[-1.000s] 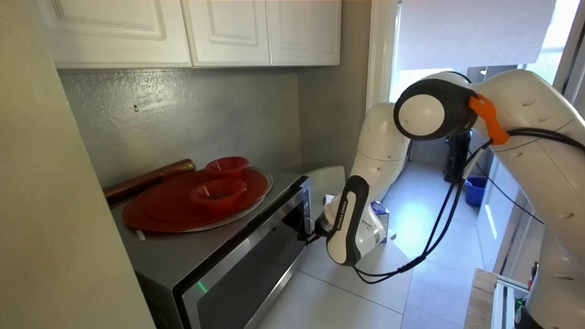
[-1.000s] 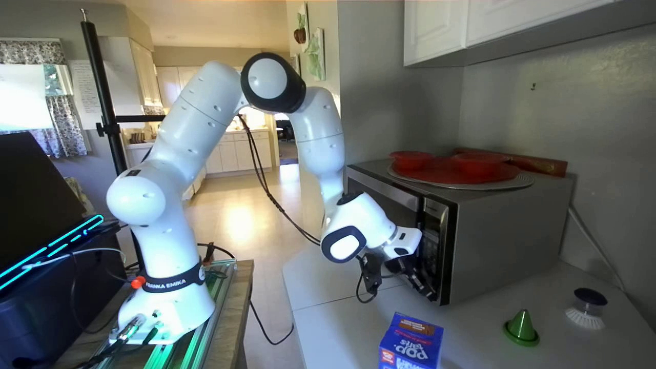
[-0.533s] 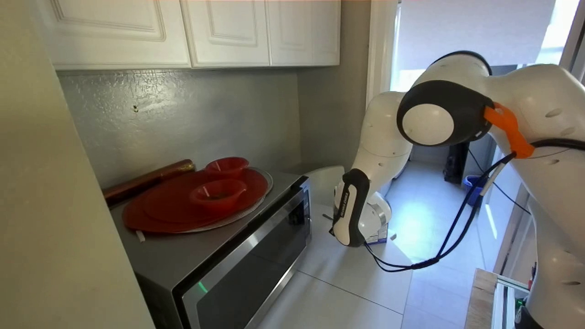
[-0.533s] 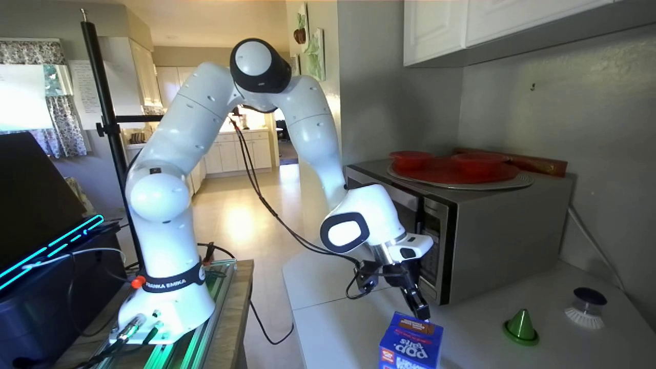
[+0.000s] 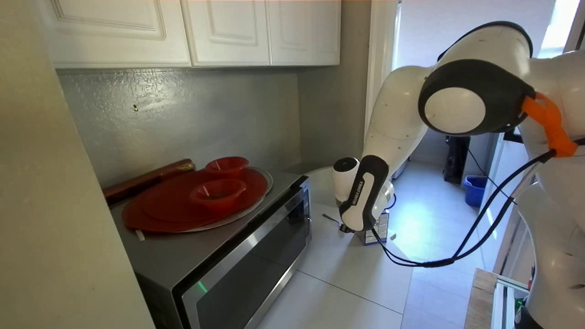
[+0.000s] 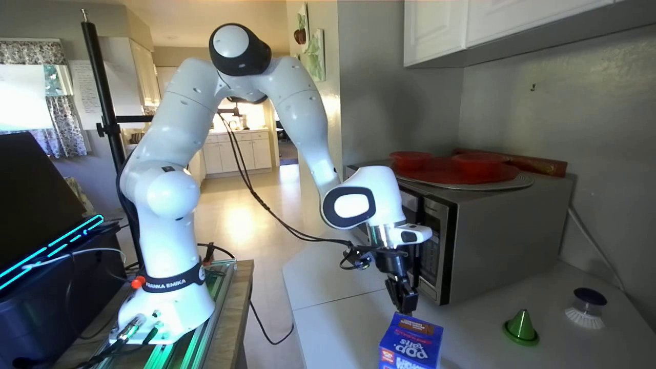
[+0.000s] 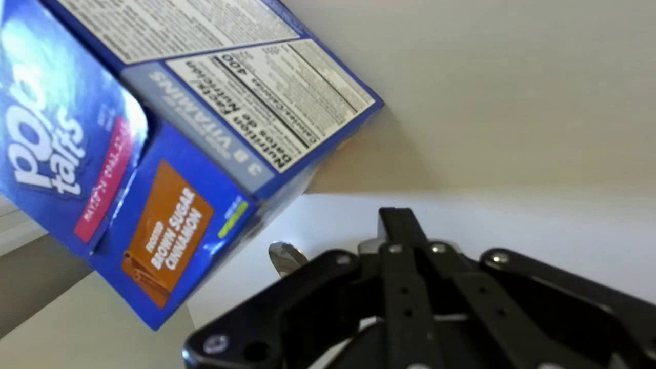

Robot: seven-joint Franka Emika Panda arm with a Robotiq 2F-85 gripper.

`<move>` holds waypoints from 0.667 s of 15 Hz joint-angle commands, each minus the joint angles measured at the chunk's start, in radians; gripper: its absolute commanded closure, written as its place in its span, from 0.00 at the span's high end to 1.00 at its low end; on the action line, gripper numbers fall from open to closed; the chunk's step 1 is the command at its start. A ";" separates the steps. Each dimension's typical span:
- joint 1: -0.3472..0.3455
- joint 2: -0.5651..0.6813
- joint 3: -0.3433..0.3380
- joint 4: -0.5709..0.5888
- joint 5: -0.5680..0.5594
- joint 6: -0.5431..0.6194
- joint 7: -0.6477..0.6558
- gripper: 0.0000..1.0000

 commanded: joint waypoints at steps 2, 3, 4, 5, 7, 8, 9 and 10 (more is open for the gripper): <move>0.046 -0.270 -0.083 -0.026 -0.113 -0.288 -0.036 0.00; 0.060 -0.330 -0.112 -0.021 -0.136 -0.374 -0.039 0.00; 0.086 -0.381 -0.149 -0.010 -0.118 -0.443 -0.076 0.00; 0.111 -0.434 -0.186 0.003 -0.129 -0.520 -0.085 0.00; 0.152 -0.545 -0.244 0.040 -0.170 -0.667 -0.056 0.00; 0.162 -0.599 -0.255 0.063 -0.178 -0.731 -0.042 0.00; 0.164 -0.653 -0.255 0.085 -0.184 -0.782 -0.033 0.00; -0.049 -0.703 -0.039 0.104 -0.172 -0.808 -0.034 0.00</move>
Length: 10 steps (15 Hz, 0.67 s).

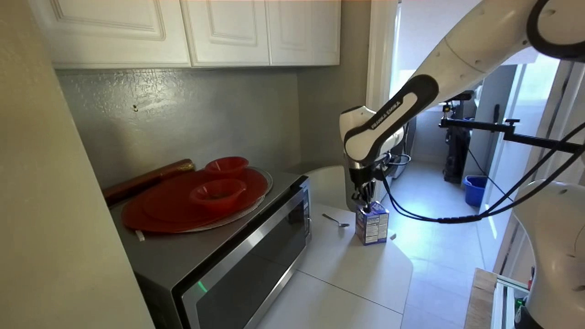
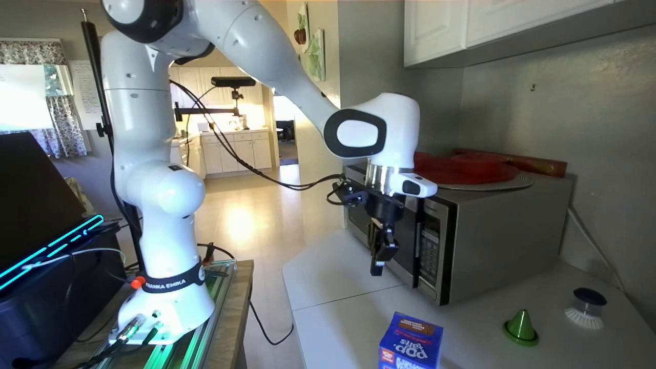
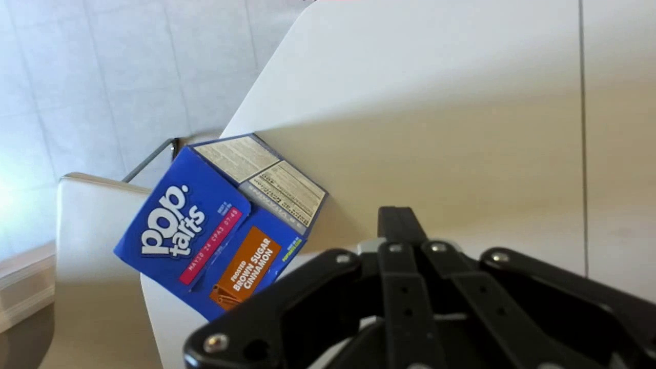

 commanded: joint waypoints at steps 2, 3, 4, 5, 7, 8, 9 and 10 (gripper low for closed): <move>-0.294 -0.278 0.322 0.034 0.023 -0.141 0.020 0.00; -0.368 -0.324 0.405 0.019 0.039 -0.133 0.021 0.00; -0.437 -0.371 0.488 0.001 0.058 -0.122 0.018 0.00; -0.508 -0.410 0.571 -0.023 0.086 -0.098 0.012 0.00; -0.625 -0.477 0.717 -0.065 0.158 -0.059 -0.014 0.00; -0.657 -0.504 0.765 -0.081 0.192 -0.041 -0.026 0.00; -0.680 -0.537 0.807 -0.109 0.226 -0.008 -0.033 0.00; -0.694 -0.566 0.841 -0.137 0.256 0.034 -0.035 0.00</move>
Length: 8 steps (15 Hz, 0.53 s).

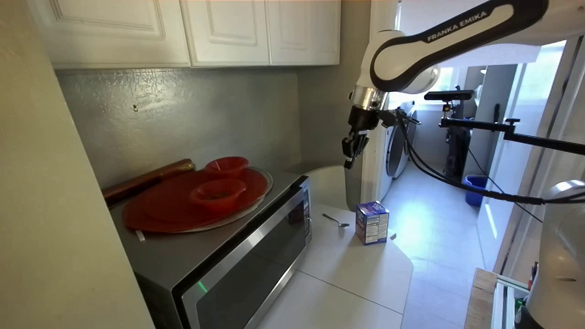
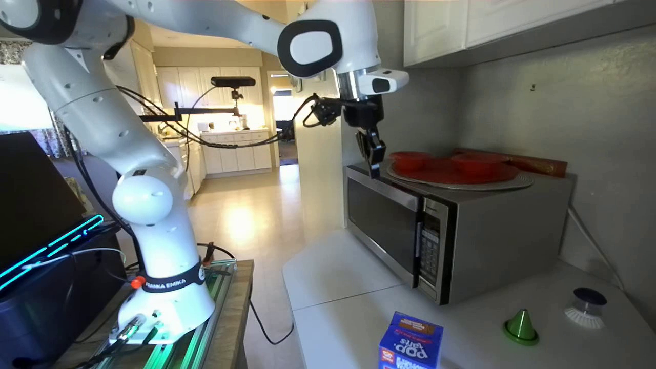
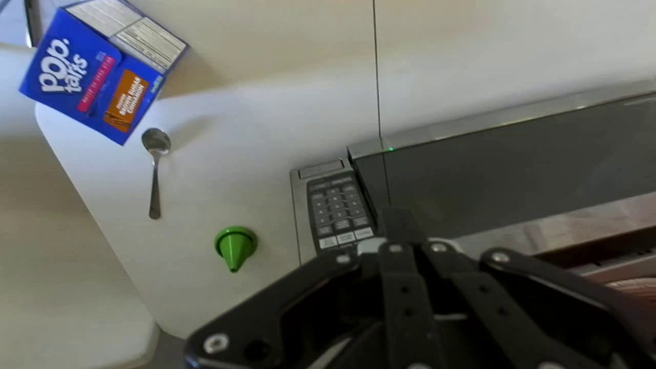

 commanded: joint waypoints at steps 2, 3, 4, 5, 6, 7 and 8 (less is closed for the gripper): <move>-0.074 -0.140 0.146 -0.154 0.141 0.206 -0.017 0.00; -0.073 -0.152 0.165 -0.174 0.162 0.256 -0.017 0.00; -0.069 -0.160 0.181 -0.194 0.182 0.318 -0.011 0.00; -0.067 -0.158 0.197 -0.209 0.194 0.377 -0.001 0.00; -0.060 -0.154 0.207 -0.223 0.201 0.430 -0.003 0.00; -0.073 -0.121 0.201 -0.168 0.176 0.343 -0.010 0.01; -0.069 -0.123 0.209 -0.184 0.179 0.383 -0.007 0.01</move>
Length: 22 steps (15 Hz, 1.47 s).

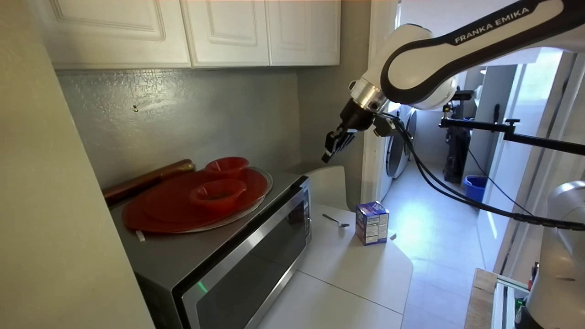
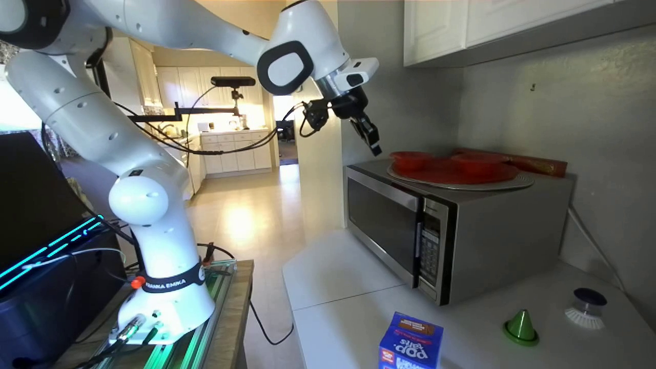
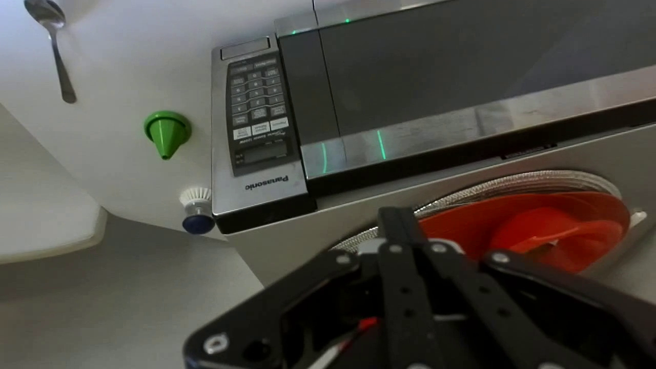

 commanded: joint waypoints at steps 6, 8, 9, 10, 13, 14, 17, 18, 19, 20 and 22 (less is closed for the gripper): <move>-0.014 -0.001 0.019 -0.012 0.016 0.026 -0.007 0.01; -0.013 0.012 0.031 -0.001 0.012 0.053 0.001 0.00; -0.013 0.021 0.039 0.012 0.007 0.049 0.006 0.00; -0.011 0.038 0.049 0.026 0.007 0.066 0.013 0.00; -0.011 0.076 0.075 0.051 -0.002 0.116 0.019 0.00; -0.013 0.094 0.084 0.060 -0.006 0.135 0.023 0.00; -0.024 0.151 0.108 0.090 -0.022 0.178 0.036 0.00; -0.029 0.166 0.114 0.095 -0.028 0.188 0.039 0.00; -0.034 0.181 0.121 0.101 -0.034 0.193 0.043 0.00; -0.040 0.194 0.127 0.106 -0.042 0.195 0.045 0.00; -0.061 0.217 0.141 0.113 -0.066 0.194 0.058 0.00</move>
